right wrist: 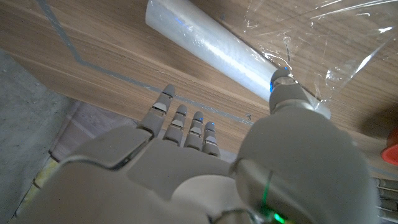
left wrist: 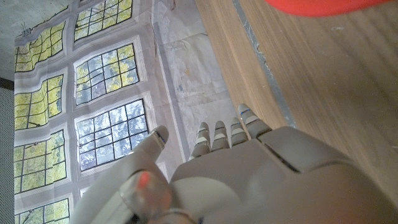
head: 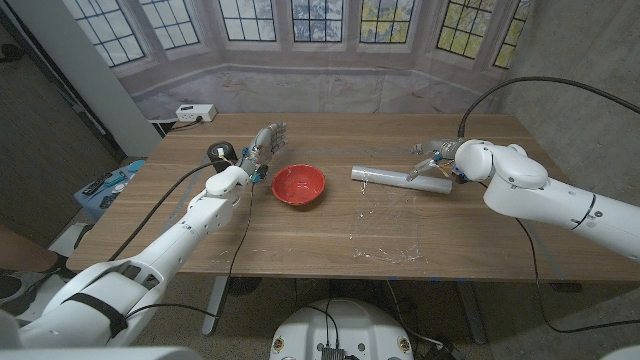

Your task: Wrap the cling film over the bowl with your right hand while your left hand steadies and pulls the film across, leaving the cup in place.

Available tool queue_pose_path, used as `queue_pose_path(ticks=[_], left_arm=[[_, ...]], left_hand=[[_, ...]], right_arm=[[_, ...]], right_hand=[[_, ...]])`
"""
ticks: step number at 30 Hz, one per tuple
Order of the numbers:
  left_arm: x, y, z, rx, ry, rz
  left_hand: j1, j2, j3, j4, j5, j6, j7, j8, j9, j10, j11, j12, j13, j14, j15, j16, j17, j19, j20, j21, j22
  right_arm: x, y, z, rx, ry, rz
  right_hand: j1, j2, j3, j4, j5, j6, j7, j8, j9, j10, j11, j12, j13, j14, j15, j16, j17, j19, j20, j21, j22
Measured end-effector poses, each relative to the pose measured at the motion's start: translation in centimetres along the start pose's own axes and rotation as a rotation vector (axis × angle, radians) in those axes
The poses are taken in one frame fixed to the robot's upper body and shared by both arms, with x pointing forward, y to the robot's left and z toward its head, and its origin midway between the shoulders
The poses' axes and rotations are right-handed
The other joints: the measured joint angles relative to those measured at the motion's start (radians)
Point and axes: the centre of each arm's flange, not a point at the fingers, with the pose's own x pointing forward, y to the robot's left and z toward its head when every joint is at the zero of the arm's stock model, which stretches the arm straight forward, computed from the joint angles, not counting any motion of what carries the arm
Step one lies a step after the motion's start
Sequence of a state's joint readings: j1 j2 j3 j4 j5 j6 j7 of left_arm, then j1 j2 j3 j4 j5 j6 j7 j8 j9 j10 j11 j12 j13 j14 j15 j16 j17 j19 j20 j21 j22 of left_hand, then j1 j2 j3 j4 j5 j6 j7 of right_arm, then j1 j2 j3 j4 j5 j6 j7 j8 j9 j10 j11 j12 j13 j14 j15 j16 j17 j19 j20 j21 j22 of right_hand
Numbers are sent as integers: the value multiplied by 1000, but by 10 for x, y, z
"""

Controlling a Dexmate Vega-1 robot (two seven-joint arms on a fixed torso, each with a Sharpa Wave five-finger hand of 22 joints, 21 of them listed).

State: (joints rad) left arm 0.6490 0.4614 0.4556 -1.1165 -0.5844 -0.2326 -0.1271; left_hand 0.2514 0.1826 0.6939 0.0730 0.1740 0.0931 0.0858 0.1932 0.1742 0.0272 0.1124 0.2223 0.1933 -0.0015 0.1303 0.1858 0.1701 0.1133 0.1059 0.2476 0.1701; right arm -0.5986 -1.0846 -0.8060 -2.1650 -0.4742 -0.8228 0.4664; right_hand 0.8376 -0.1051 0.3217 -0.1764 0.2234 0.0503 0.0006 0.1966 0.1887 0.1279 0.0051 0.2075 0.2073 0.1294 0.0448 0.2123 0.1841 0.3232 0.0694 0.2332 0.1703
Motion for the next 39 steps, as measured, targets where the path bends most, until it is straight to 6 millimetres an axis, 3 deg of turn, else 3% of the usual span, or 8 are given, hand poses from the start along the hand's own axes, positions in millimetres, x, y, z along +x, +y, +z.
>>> queue_pose_path(ticks=[10, 16, 21, 26, 33, 39], left_arm=[[1, -6, -1, 8, 9, -13], [2, -10, 0, 14, 12, -24], [1, -13, -1, 15, 16, -31], [1, -16, -2, 15, 21, -34], [0, -19, -3, 15, 24, -36], [0, -22, -4, 15, 27, -39]], left_hand=[[0, 0, 4, 4, 0, 11, 3, 0, 5, 5, 5, 0, 0, 5, 5, 0, 0, 8, 9, 0, 0], [0, 0, 8, 8, 0, 18, 3, 0, 5, 12, 13, 4, 0, 15, 15, 0, 0, 8, 9, -4, 0], [0, 0, 11, 6, 0, 20, 2, 0, 5, 18, 7, 4, 0, 16, 16, 0, 0, 8, 8, -4, 3], [0, 0, 12, 4, 0, 25, 7, 0, 5, 18, 7, 4, 0, 21, 11, 0, 0, 16, 9, -4, 5], [0, 0, 17, 8, 0, 29, 3, 0, 5, 18, 7, 4, 0, 21, 11, 0, 0, 19, 5, -4, 5], [0, 0, 17, 8, 0, 28, 3, 0, 5, 18, 7, 4, 0, 25, 7, 0, 0, 19, 5, -4, 5]], right_arm=[[5, 5, 1, -45, -4, 2], [10, 9, 0, -60, -6, -8], [13, 11, 0, -65, -7, -22], [15, 14, -1, -71, -8, -34], [16, 17, -4, -76, -11, -51], [18, 22, -6, -84, -15, -55]], right_hand=[[53, -19, 7, -1, 8, 20, 34, 4, 0, 20, 26, 4, 0, 46, -2, 7, 0, 92, -6, 15, -2], [86, -42, 11, 3, 14, 51, 60, 14, 0, 56, 12, 11, 0, 111, 32, 15, -3, 143, -3, 15, -3], [94, -50, 11, 3, 17, 69, 68, 16, -3, 61, 14, 11, -5, 120, 34, 15, -7, 148, 2, 9, -3], [102, -58, 8, 6, 23, 117, 76, 26, -3, 111, 9, 11, -16, 119, 23, -3, -7, 149, -7, -10, -8], [102, -58, -2, 16, 28, 175, 70, 34, -3, 172, 6, 11, -21, 114, 18, -13, -7, 138, -19, -27, -8], [102, -58, -3, 17, 29, 191, 66, 34, -3, 182, 3, 11, -26, 112, 16, -17, -7, 131, -25, -34, -8]])
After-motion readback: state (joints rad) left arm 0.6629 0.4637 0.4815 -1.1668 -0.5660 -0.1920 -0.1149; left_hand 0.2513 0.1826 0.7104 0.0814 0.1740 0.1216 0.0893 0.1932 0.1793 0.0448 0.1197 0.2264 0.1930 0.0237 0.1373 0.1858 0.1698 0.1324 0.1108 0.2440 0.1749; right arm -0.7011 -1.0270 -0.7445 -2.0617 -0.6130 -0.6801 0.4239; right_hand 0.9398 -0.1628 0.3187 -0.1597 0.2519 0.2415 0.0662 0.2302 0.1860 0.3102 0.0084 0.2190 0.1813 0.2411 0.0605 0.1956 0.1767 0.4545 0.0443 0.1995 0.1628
